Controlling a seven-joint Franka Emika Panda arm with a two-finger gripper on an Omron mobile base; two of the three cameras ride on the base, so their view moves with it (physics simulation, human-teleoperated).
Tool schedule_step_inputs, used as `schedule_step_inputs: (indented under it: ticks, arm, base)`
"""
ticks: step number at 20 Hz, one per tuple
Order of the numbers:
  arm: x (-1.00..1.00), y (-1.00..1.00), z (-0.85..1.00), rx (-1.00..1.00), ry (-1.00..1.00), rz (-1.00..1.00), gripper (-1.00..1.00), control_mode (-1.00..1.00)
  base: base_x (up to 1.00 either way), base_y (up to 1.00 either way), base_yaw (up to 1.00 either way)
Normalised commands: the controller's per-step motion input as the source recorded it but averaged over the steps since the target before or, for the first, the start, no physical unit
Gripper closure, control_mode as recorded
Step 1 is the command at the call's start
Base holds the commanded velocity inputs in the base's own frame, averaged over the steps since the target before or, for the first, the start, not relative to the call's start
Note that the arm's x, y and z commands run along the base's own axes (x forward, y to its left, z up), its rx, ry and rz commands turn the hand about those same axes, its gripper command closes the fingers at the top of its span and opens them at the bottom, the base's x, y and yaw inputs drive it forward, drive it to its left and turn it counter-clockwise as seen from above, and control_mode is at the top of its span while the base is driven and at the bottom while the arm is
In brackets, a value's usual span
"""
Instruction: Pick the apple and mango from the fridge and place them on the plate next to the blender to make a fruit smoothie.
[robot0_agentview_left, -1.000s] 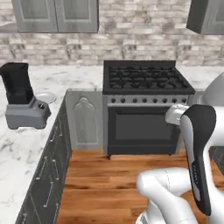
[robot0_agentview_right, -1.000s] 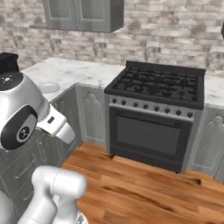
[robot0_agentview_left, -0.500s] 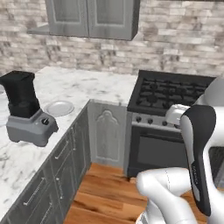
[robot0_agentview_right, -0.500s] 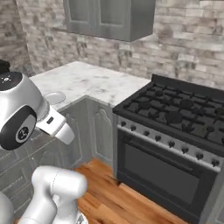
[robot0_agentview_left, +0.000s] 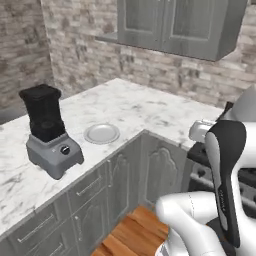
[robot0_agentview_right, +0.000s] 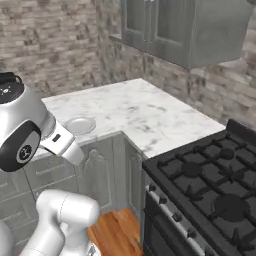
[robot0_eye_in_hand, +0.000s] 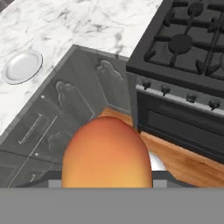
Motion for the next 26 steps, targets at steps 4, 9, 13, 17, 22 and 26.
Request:
schedule_step_inputs:
  ticks: [4, 9, 13, 17, 22, 26]
  arm:
    - [0.0, 0.0, 0.0, 0.0, 0.0, 0.0, 1.0, 1.0]
    - [0.0, 0.0, 0.0, 0.0, 0.0, 0.0, 1.0, 1.0]
    - [0.0, 0.0, 0.0, 0.0, 0.0, 0.0, 1.0, 1.0]
    - [0.74, 0.0, -0.15, -0.02, 0.0, 0.1, 1.0, -1.0]
    - [0.99, 0.0, -0.47, -0.02, 0.08, 0.13, 1.0, -1.0]
    - [0.79, 0.0, -0.76, -0.04, 0.13, 0.09, 1.0, -1.0]
  base:
    - [0.99, -0.41, 0.72]
    - [0.81, -0.17, 0.68]
    - [0.88, -0.1, 0.54]
    - [0.24, -0.01, 0.07]
    - [0.0, 0.0, 0.0]
    - [0.0, 0.0, 0.0]
